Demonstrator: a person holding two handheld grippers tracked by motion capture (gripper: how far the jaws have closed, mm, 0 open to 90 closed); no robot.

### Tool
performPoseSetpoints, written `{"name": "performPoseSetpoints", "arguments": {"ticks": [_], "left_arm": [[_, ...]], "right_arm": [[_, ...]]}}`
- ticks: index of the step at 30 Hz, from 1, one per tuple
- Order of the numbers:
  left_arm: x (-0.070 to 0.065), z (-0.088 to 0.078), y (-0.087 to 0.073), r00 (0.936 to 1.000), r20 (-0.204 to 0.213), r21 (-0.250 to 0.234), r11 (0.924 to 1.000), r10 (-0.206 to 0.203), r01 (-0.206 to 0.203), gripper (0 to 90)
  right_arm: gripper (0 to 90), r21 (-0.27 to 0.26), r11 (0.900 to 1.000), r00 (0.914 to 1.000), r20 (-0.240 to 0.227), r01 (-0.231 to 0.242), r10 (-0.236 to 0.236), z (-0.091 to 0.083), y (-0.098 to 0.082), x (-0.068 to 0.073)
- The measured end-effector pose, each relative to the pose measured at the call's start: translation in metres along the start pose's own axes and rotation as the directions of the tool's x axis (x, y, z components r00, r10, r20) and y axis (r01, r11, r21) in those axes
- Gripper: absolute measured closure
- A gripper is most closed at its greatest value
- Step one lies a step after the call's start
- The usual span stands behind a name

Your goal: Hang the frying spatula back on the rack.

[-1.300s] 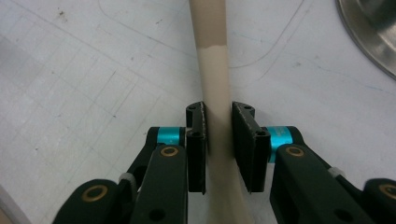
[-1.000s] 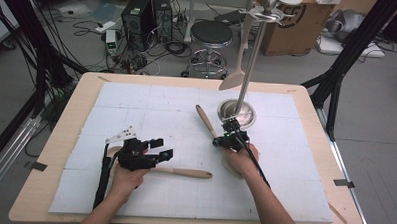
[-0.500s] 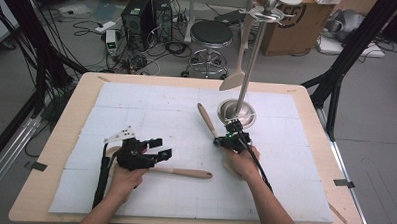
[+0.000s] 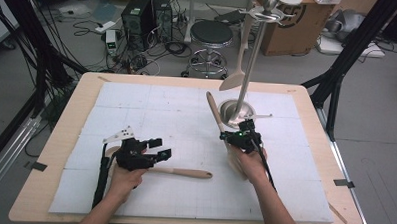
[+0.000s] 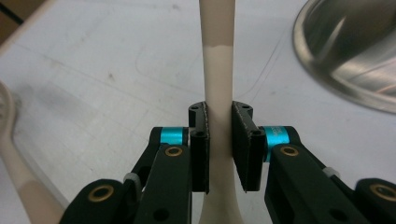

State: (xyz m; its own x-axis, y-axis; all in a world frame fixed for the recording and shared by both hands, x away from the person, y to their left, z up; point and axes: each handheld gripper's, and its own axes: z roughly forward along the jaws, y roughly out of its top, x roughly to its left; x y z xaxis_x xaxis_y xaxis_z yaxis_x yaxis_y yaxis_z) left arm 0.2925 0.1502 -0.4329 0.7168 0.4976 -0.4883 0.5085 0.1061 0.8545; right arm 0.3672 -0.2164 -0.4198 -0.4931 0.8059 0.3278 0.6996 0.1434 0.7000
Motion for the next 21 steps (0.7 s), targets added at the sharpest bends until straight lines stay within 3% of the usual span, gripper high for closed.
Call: {"name": "performPoseSetpoints", "arguments": {"ticks": [3, 7, 13, 16, 21], "left_arm": [[0.000, 0.000, 0.000, 1.0000, 0.000, 0.001, 1.0000, -0.002, 0.002, 24.5], [0.000, 0.001, 0.000, 1.0000, -0.002, 0.005, 1.0000, 0.000, 0.000, 24.5], [-0.001, 0.001, 0.000, 1.0000, 0.000, 0.003, 1.0000, -0.002, 0.002, 24.5], [-0.001, 0.001, 0.000, 1.0000, -0.001, 0.006, 1.0000, -0.001, 0.001, 24.5], [-0.001, 0.001, 0.000, 1.0000, -0.002, 0.007, 1.0000, -0.001, 0.001, 24.5]], "right_arm": [[78.8, -0.060, 0.998, 0.9999, 0.002, -0.013, 0.014, -0.014, 0.002, -0.002], [78.7, -0.149, 0.988, 0.9995, -0.004, -0.030, 0.030, -0.031, 0.004, -0.005], [78.7, -0.228, 0.972, 0.9982, -0.020, -0.060, 0.057, -0.049, 0.005, -0.010], [78.7, -0.273, 0.959, 0.9971, -0.036, -0.074, 0.067, -0.056, 0.005, -0.013], [78.7, -0.372, 0.926, 0.9985, -0.017, -0.055, 0.052, -0.068, 0.006, -0.009]]}}
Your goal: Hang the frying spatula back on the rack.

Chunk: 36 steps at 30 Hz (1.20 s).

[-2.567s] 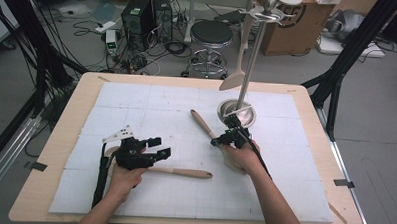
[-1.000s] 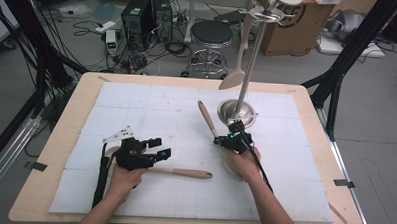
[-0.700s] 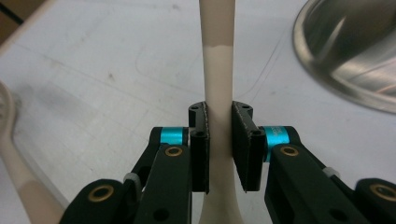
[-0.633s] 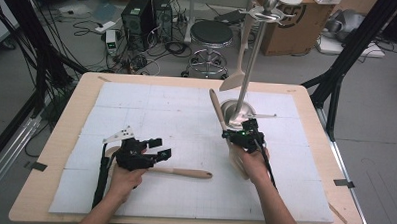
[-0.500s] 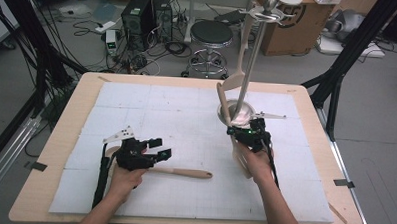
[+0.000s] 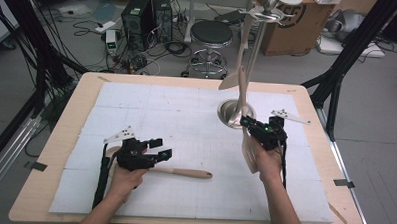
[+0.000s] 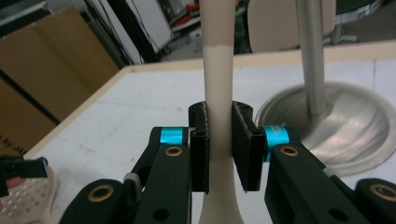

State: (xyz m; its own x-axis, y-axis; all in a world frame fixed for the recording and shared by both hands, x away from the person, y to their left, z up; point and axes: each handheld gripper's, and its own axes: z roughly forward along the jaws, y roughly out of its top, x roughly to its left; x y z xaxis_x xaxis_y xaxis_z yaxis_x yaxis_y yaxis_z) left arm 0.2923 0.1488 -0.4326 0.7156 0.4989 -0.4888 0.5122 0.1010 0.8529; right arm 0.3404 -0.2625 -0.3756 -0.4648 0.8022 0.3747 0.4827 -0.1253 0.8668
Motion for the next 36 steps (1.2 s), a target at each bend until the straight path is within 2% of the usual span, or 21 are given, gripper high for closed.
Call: {"name": "performPoseSetpoints", "arguments": {"ticks": [6, 15, 27, 31, 36], "left_arm": [[0.000, 0.000, 0.000, 1.0000, 0.001, 0.002, 1.0000, 0.003, -0.003, 24.5], [0.000, 0.000, 0.000, 1.0000, 0.001, 0.001, 1.0000, 0.007, -0.007, 24.5], [0.000, -0.001, 0.000, 1.0000, 0.003, -0.007, 1.0000, 0.003, -0.003, 24.5], [0.000, -0.001, 0.001, 1.0000, 0.002, -0.008, 0.9999, 0.008, -0.008, 24.5], [0.000, -0.001, 0.001, 1.0000, 0.003, -0.010, 0.9999, 0.003, -0.003, 24.5]], "right_arm": [[78.7, -0.103, 0.994, 0.9990, 0.020, 0.041, -0.040, -0.013, 0.007, 0.007], [78.7, -0.232, 0.971, 0.9975, 0.048, 0.061, -0.052, -0.026, 0.020, 0.016], [78.7, -0.312, 0.946, 0.9954, 0.066, 0.086, -0.069, -0.035, 0.040, 0.023], [78.7, -0.321, 0.942, 0.9946, 0.071, 0.095, -0.076, -0.040, 0.049, 0.024], [78.8, -0.338, 0.932, 0.9906, 0.091, 0.127, -0.102, -0.047, 0.059, 0.028]]}}
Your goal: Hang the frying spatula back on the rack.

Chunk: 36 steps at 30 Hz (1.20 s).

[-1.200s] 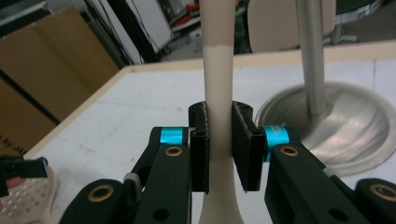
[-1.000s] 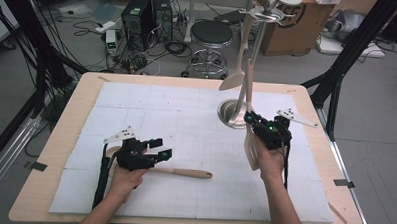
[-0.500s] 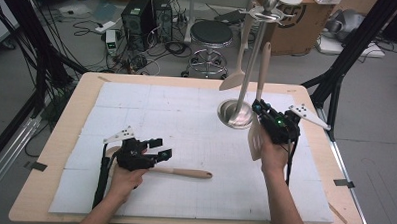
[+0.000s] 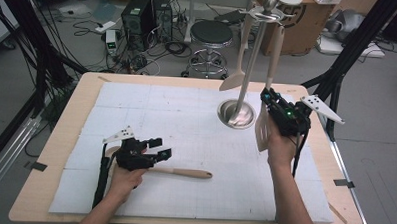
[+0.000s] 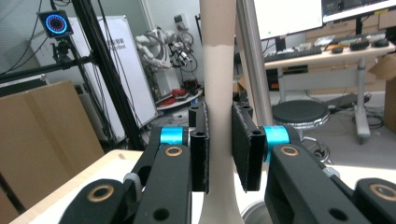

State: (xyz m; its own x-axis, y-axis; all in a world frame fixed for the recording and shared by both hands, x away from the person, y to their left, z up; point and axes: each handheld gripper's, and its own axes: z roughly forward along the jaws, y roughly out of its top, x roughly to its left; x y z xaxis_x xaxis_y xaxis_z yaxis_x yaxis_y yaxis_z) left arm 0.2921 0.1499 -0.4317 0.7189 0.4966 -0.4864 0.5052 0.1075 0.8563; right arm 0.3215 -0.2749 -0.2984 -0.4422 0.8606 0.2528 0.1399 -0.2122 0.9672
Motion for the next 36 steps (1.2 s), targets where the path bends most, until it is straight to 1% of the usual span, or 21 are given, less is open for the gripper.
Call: {"name": "performPoseSetpoints", "arguments": {"ticks": [2, 4, 10, 12, 16, 17, 19, 23, 27, 30, 33, 34, 36], "left_arm": [[0.000, 0.000, 0.000, 1.0000, 0.000, 0.000, 1.0000, 0.000, 0.000, 24.5], [-0.001, 0.000, 0.000, 1.0000, 0.001, 0.002, 1.0000, 0.000, 0.000, 24.5], [0.000, -0.001, 0.001, 1.0000, -0.001, -0.002, 1.0000, 0.002, -0.002, 24.5], [0.000, -0.001, 0.001, 1.0000, -0.003, -0.003, 1.0000, -0.002, 0.001, 24.5], [0.000, -0.001, 0.001, 1.0000, -0.001, -0.003, 1.0000, -0.001, 0.001, 24.5], [0.000, -0.001, 0.001, 1.0000, 0.000, -0.003, 1.0000, -0.002, 0.002, 24.5], [0.000, -0.001, 0.001, 1.0000, -0.002, -0.003, 1.0000, -0.001, 0.001, 24.5], [0.000, -0.001, 0.001, 1.0000, 0.000, -0.003, 1.0000, -0.002, 0.002, 24.5], [0.000, -0.001, 0.001, 1.0000, -0.001, -0.003, 1.0000, -0.001, 0.001, 24.5], [0.000, -0.001, 0.001, 1.0000, -0.002, -0.004, 1.0000, -0.002, 0.002, 24.5], [0.000, -0.001, 0.001, 1.0000, -0.002, -0.005, 1.0000, -0.003, 0.003, 24.5], [0.000, -0.001, 0.001, 1.0000, 0.000, -0.003, 1.0000, -0.002, 0.002, 24.5], [0.000, -0.002, 0.001, 1.0000, -0.001, -0.003, 1.0000, -0.003, 0.003, 24.5]], "right_arm": [[78.8, -0.006, 1.000, 1.0000, -0.001, 0.001, -0.001, 0.000, 0.004, 0.001], [78.7, -0.004, 1.000, 0.9999, 0.011, 0.007, -0.007, 0.001, 0.007, 0.001], [78.8, -0.008, 1.000, 0.9998, 0.018, -0.003, 0.003, 0.005, 0.016, -0.003], [78.7, -0.001, 1.000, 0.9997, 0.022, -0.006, 0.006, 0.007, 0.017, -0.004], [78.8, 0.009, 1.000, 0.9995, 0.022, -0.024, 0.024, 0.010, 0.016, -0.008], [78.8, 0.013, 1.000, 0.9995, 0.015, -0.027, 0.027, 0.010, 0.015, -0.009], [78.8, 0.028, 0.999, 0.9997, 0.009, -0.021, 0.021, 0.012, 0.014, -0.009], [78.9, 0.041, 0.999, 0.9995, -0.004, -0.030, 0.030, 0.014, 0.013, -0.009], [78.9, 0.061, 0.998, 0.9995, -0.003, -0.032, 0.032, 0.017, 0.011, -0.009], [78.9, 0.072, 0.997, 0.9998, -0.008, -0.015, 0.016, 0.019, 0.010, -0.005], [78.9, 0.097, 0.995, 0.9998, -0.010, 0.019, -0.018, 0.021, 0.008, 0.002], [78.9, 0.097, 0.995, 0.9996, -0.009, 0.026, -0.025, 0.022, 0.007, 0.003], [78.9, 0.103, 0.994, 0.9997, -0.003, 0.025, -0.024, 0.023, 0.006, 0.003]]}}
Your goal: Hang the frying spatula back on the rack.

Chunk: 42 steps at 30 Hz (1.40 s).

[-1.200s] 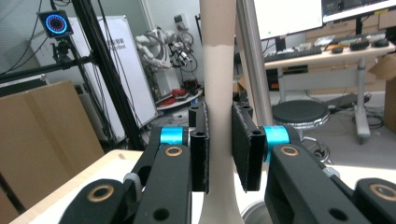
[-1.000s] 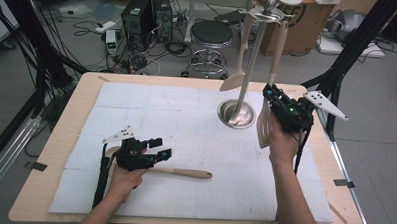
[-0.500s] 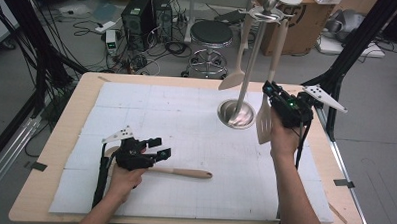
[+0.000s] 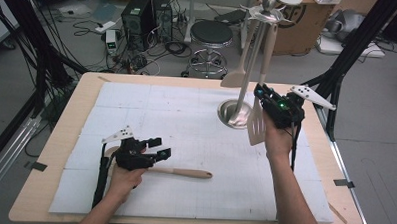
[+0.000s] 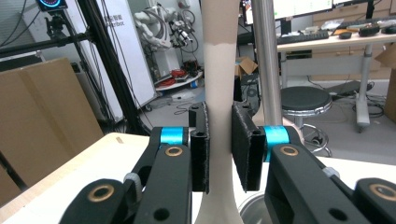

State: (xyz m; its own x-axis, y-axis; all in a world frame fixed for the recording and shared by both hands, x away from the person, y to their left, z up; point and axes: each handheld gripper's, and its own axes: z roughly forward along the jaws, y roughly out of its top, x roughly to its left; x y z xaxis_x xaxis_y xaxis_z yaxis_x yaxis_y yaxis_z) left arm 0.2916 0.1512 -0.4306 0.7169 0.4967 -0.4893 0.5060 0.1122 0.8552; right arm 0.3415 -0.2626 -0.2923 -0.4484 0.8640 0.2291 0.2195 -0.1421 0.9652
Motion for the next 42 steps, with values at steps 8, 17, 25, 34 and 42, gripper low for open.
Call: {"name": "performPoseSetpoints", "arguments": {"ticks": [8, 17, 25, 34, 42], "left_arm": [[0.000, 0.000, 0.000, 1.0000, -0.001, -0.002, 1.0000, 0.003, -0.003, 24.5], [0.001, -0.001, 0.000, 1.0000, -0.005, -0.005, 1.0000, -0.004, 0.004, 24.5], [0.001, -0.002, 0.001, 1.0000, -0.003, -0.006, 1.0000, 0.001, -0.001, 24.5], [0.001, -0.003, 0.001, 1.0000, -0.002, -0.005, 1.0000, 0.000, 0.000, 24.5], [0.001, -0.003, 0.001, 1.0000, 0.001, -0.007, 1.0000, 0.002, -0.002, 24.5]], "right_arm": [[78.8, 0.013, 1.000, 0.9997, 0.025, 0.006, -0.006, 0.006, 0.002, -0.002], [78.9, 0.045, 0.999, 0.9992, 0.038, 0.011, -0.013, 0.017, 0.006, -0.002], [78.5, 0.066, 0.998, 0.9981, 0.059, 0.015, -0.019, 0.019, 0.004, -0.002], [60.2, 0.061, 0.998, 0.9980, 0.055, -0.033, 0.029, 0.019, 0.004, -0.006], [52.9, -0.034, 0.997, 0.9952, 0.064, -0.072, 0.074, 0.010, 0.009, -0.010]]}}
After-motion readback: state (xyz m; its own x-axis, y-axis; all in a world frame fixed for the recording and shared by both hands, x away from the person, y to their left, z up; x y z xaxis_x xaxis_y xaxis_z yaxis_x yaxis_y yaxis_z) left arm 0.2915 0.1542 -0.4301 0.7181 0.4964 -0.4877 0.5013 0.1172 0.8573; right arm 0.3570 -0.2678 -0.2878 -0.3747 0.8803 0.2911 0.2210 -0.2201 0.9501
